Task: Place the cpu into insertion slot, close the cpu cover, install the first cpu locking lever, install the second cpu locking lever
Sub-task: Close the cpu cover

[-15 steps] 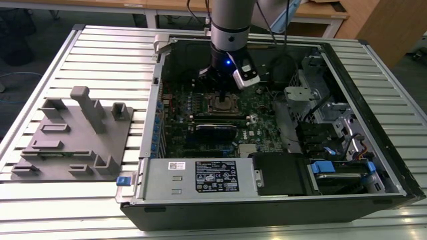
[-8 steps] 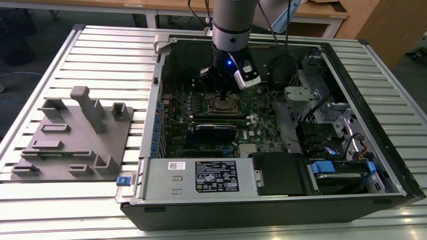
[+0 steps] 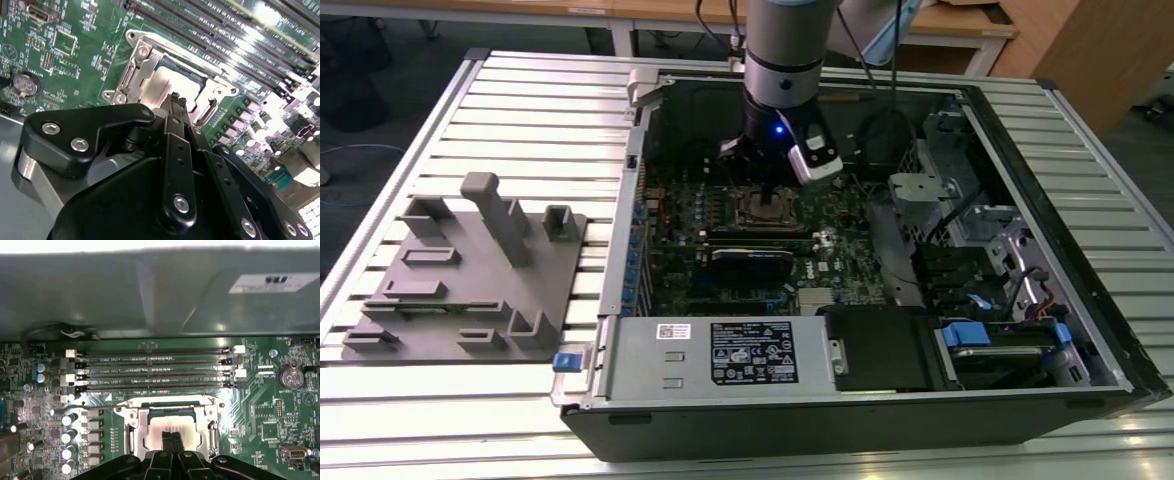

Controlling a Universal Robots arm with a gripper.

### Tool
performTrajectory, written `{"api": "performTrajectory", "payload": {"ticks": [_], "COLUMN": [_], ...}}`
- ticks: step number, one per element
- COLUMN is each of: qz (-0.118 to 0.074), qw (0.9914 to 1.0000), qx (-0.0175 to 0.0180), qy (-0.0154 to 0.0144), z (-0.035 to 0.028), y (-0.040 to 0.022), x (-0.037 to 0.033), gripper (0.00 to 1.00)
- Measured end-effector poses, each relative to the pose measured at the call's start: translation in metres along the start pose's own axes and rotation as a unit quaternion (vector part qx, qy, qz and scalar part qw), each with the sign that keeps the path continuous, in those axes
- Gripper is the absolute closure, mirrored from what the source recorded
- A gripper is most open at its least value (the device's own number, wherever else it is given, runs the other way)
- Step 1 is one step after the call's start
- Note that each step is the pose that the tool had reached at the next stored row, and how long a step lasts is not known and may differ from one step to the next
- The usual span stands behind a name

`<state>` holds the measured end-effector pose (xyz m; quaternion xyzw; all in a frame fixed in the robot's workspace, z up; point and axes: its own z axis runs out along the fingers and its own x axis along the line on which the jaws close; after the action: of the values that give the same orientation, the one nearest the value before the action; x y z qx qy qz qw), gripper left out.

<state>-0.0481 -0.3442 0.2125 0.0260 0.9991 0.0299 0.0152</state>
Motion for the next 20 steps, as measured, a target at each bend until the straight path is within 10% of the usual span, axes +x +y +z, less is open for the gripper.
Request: {"api": "performTrajectory", "payload": {"ticks": [20], "qz": [0.001], "qw": [1.00000], "qx": [0.0001], "qy": [0.0000], "z": [-0.0051], "y": [-0.0010], "x": [-0.0020], "gripper": [0.90]}}
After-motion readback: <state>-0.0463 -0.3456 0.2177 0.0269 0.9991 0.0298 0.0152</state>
